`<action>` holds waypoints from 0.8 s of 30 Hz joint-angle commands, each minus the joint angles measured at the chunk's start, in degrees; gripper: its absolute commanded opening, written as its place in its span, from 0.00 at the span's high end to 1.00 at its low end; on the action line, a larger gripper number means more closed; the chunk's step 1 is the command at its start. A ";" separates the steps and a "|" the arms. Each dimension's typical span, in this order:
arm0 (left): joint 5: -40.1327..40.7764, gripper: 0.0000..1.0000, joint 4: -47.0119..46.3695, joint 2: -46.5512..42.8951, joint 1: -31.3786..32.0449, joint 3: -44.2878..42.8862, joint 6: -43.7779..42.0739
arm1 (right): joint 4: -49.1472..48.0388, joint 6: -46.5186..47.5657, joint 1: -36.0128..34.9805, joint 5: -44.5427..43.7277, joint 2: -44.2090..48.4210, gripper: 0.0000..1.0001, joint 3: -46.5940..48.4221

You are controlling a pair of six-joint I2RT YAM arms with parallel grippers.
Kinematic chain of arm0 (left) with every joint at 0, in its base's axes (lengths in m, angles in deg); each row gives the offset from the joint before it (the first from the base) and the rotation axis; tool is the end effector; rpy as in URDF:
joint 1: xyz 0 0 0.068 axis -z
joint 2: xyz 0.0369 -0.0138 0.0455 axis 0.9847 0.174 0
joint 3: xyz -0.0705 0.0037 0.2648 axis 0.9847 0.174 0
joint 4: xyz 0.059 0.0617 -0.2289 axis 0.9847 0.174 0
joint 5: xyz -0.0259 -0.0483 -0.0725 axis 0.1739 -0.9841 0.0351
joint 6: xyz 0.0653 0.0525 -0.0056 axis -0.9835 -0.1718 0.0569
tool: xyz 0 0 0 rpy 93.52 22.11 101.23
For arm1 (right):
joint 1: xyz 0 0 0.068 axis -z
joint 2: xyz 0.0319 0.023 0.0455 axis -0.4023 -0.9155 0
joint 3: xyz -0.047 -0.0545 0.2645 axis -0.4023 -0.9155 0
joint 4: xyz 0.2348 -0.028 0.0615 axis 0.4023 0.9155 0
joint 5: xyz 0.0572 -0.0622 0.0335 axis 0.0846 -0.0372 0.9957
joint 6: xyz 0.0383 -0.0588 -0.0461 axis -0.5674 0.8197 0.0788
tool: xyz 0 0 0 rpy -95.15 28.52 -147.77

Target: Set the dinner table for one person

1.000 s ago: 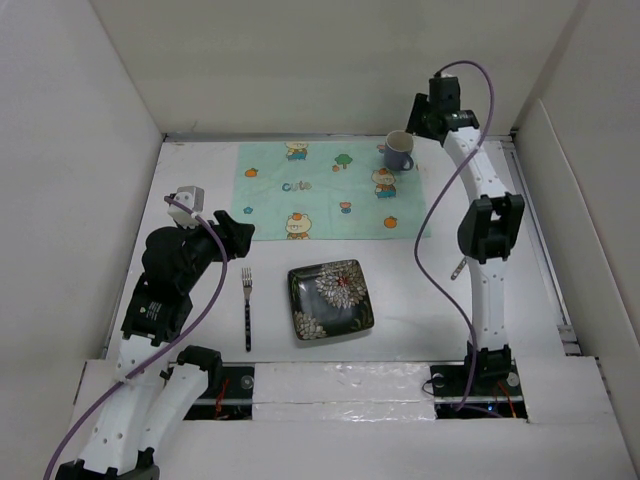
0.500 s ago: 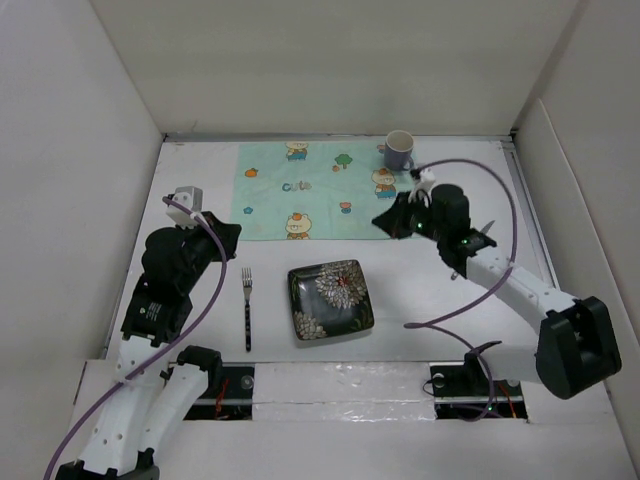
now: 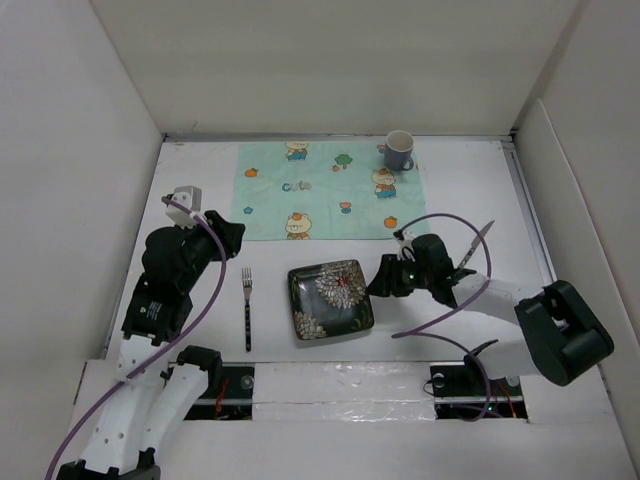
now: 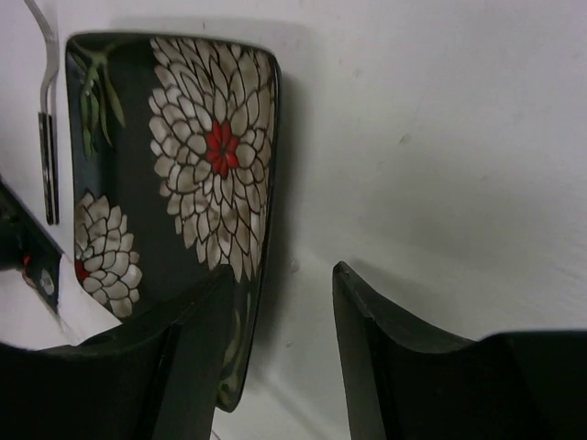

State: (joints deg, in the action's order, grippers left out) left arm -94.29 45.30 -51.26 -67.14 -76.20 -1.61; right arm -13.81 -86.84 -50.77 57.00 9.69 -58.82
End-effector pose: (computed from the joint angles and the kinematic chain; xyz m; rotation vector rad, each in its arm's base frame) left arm 0.1559 -0.0453 0.3510 0.0169 1.6983 -0.5216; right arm 0.2134 0.1445 0.1485 -0.2242 2.3931 0.9897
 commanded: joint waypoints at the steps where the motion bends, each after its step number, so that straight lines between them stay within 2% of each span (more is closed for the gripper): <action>1: -0.89 0.69 -2.30 0.13 -0.45 0.30 0.11 | -7.43 -2.97 -1.95 2.96 -2.73 0.47 -1.43; 3: -0.36 0.68 -2.74 -0.31 -0.45 0.38 0.11 | -9.01 -3.67 -2.48 2.70 -4.66 0.49 -1.43; 8: -0.36 0.68 -2.56 -0.39 -0.45 0.47 0.11 | -14.19 -5.25 -3.63 5.07 -11.44 0.61 -0.90; 13: -1.06 0.68 -2.56 -0.13 -0.45 0.39 0.02 | -16.41 -6.23 -4.77 6.21 -14.69 0.69 -0.03; 15: -1.15 0.68 -2.91 -0.22 -0.45 0.30 -0.15 | -16.40 -6.66 -5.30 5.60 -14.96 0.77 -0.11; 16: -1.06 0.68 -2.74 -0.13 -0.45 0.30 -0.24 | -17.10 -7.27 -5.30 5.77 -14.70 0.84 -0.46; 17: -1.24 0.68 -2.65 -0.31 -0.45 0.38 -0.33 | -18.15 -7.98 -5.30 6.12 -14.00 0.97 -0.72; 18: -1.32 0.68 -2.65 -0.57 -0.45 0.39 -0.16 | -18.07 -8.07 -5.30 6.99 -13.47 1.00 -0.55; 24: -1.76 0.67 -2.91 -1.01 -0.45 0.38 -0.24 | -13.69 -11.41 -6.44 7.36 -4.60 1.00 7.07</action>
State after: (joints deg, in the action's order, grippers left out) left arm -94.99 45.08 -51.50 -67.33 -76.18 -1.63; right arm -25.94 -96.89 -56.08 63.14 -0.17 -58.23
